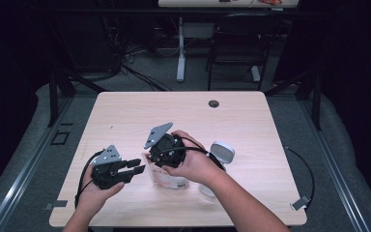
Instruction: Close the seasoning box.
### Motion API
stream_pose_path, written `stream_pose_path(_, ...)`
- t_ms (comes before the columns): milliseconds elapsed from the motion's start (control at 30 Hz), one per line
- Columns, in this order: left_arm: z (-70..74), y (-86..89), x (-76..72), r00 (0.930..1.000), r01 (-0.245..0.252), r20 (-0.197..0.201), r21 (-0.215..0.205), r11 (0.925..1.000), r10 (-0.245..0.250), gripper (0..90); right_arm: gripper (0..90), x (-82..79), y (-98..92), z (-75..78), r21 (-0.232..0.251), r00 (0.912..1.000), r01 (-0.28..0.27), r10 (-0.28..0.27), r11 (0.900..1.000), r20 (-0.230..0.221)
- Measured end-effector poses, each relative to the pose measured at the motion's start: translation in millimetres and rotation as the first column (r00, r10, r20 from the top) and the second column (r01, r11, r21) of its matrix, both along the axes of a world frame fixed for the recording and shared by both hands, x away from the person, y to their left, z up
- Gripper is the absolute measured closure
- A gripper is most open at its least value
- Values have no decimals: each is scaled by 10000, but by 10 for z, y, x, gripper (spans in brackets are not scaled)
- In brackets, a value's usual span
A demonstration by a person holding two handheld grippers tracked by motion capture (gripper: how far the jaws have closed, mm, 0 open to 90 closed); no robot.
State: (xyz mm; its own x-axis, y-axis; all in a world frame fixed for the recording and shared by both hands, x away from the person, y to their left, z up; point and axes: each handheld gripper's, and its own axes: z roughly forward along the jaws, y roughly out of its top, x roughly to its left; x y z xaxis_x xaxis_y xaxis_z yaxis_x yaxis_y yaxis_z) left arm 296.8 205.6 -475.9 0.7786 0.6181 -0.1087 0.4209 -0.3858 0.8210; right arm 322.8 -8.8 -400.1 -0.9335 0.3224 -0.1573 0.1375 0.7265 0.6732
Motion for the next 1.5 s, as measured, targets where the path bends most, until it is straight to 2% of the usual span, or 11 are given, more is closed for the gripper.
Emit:
stream_pose_path(500,-23,-8,12,10000,17,-56,98,10000,-16,680,842,53,48,-41,-399,9997,-63,53,9992,-250)
stream_pose_path(533,-25,-7,12,10000,25,-72,77,10000,-25,676,860,56,53,-39,-328,9989,-144,129,9994,-448)
stream_pose_path(667,-21,-8,9,10000,44,2,13,10000,-44,655,887,81,44,-26,-397,9980,-224,200,9990,-602)
stream_pose_path(1000,-33,-10,9,10000,70,-17,5,10000,-70,622,900,79,1,-11,-609,9990,-312,292,9977,-341)
stream_pose_path(1167,-55,-33,6,9998,181,35,37,9998,-181,598,900,61,-75,-9,-420,9992,-322,311,9986,-251)
stream_pose_path(1367,-128,-77,23,9994,325,-119,160,9993,-323,584,900,68,-230,2,-116,9993,-128,124,9999,-339)
stream_pose_path(1500,-177,-111,33,9990,415,-185,215,9989,-411,553,900,53,-286,6,-138,9992,-181,176,9997,-353)
